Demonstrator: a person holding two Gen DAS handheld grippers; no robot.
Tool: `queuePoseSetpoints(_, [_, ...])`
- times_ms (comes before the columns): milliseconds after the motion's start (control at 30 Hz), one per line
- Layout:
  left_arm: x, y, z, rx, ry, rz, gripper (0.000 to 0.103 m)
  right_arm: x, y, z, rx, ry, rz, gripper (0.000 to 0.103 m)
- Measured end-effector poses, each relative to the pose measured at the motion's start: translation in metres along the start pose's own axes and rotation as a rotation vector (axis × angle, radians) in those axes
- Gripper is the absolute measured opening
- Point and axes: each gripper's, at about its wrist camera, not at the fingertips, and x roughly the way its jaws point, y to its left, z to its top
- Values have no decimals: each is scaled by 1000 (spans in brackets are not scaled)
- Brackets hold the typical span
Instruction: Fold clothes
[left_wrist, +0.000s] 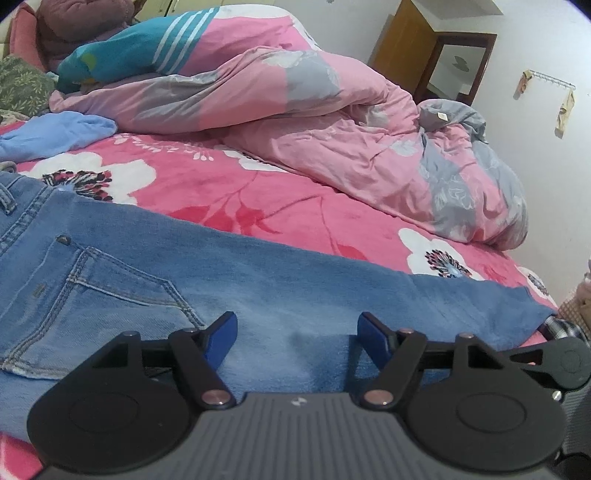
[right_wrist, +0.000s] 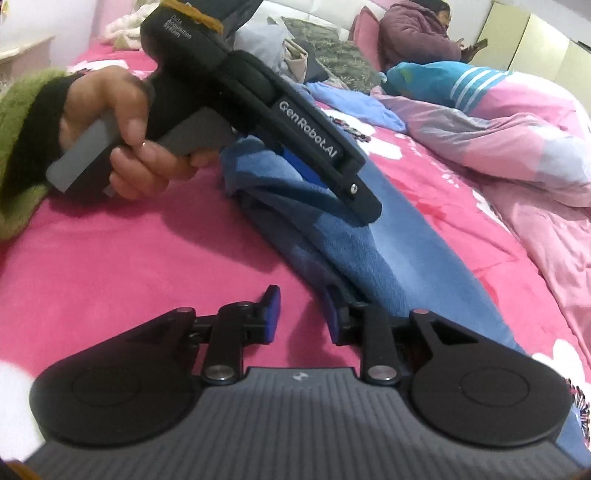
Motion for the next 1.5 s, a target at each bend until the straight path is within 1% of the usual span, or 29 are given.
queuePoseSetpoints(100, [-2, 1, 1, -12, -11, -11, 72, -10, 0, -2, 11, -13, -14, 28])
queuePoseSetpoints(167, [-7, -3, 1, 5, -32, -43, 74, -17, -1, -6, 41, -12, -17, 31])
queuePoseSetpoints(267, [-15, -18, -1, 73, -66, -122, 81, -30, -6, -17, 105, 9, -41, 33])
queuePoseSetpoints(333, [-18, -35, -5, 147, -74, -159, 84, -43, -15, -32, 180, 32, -83, 34])
queuePoseSetpoints(433, [-12, -57, -15, 244, -53, -159, 85, -63, -32, -56, 300, 69, -152, 35])
queuePoseSetpoints(500, [-5, -66, -21, 281, -31, -140, 85, -75, -45, -73, 388, 93, -202, 35])
queuePoseSetpoints(567, [1, -73, -25, 307, -13, -121, 84, -84, -62, -92, 507, 106, -242, 35])
queuePoseSetpoints(633, [5, -75, -27, 307, -6, -105, 84, -91, -76, -106, 604, 102, -273, 35])
queuePoseSetpoints(700, [7, -72, -26, 285, -3, -97, 84, -96, -89, -117, 677, 84, -302, 34])
queuePoseSetpoints(767, [9, -67, -24, 256, 1, -88, 84, -99, -100, -124, 732, 56, -328, 34])
queuePoseSetpoints(867, [11, -62, -23, 229, 7, -81, 82, -97, -117, -132, 798, 25, -345, 34])
queuePoseSetpoints(1067, [12, -60, -23, 224, 15, -78, 82, -86, -136, -133, 867, -3, -351, 34])
queuePoseSetpoints(1167, [14, -60, -23, 221, 23, -72, 82, -78, -139, -136, 895, 18, -356, 35])
queuePoseSetpoints(1300, [15, -60, -23, 218, 25, -70, 82, -76, -128, -136, 875, 55, -372, 35])
queuePoseSetpoints(1500, [15, -60, -24, 216, 26, -69, 82, -67, -140, -133, 906, 81, -393, 35])
